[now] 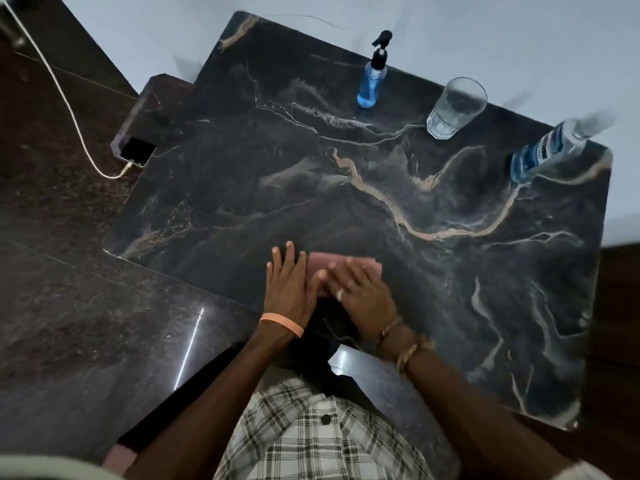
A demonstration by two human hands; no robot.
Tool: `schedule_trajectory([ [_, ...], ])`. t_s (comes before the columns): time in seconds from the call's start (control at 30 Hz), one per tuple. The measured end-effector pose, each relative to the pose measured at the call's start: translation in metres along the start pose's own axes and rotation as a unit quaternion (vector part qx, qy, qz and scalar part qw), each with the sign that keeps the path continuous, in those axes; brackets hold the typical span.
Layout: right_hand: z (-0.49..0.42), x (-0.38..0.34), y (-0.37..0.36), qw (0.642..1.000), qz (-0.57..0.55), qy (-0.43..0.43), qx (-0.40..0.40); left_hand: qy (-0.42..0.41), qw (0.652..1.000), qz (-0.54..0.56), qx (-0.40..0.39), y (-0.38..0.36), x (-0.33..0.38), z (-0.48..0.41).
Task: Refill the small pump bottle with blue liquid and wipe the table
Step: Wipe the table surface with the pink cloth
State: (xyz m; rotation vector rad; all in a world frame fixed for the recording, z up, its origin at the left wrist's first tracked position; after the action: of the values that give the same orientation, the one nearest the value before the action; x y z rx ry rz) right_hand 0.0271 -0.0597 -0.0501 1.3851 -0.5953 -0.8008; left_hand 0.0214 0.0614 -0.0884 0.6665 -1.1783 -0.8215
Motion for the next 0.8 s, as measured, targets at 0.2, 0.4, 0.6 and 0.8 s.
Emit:
schedule_trajectory([
  [0.2,0.01,0.125,0.009,0.964,-0.002,-0.26,-0.053,-0.069,0.996,0.026,-0.04,-0.018,0.043,-0.002],
  [0.4,0.03,0.094,0.003,0.984,-0.063,-0.166,-0.006,-0.133,0.986,0.026,-0.1,-0.046,0.106,-0.01],
  [0.6,0.139,0.144,-0.015,0.888,-0.117,-0.442,0.05,-0.19,0.964,-0.074,-0.171,-0.079,0.134,-0.001],
  [0.8,0.121,0.115,-0.018,0.978,-0.033,-0.204,0.039,-0.199,0.966,-0.064,-0.152,-0.083,0.131,0.0],
])
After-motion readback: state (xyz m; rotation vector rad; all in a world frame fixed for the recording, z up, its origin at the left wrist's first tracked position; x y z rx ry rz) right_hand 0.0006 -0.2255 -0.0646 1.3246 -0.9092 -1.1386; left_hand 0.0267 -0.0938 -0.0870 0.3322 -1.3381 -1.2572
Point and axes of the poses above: each hand's wrist, its own z-axis away from the middle knuckle, its own y-axis out of the back of the hand, x = y × z, the point moved 9 cm from there along -z, towards the middle knuckle, and after that the axes turned 8 degrees about -y, right-handed, at the moved point
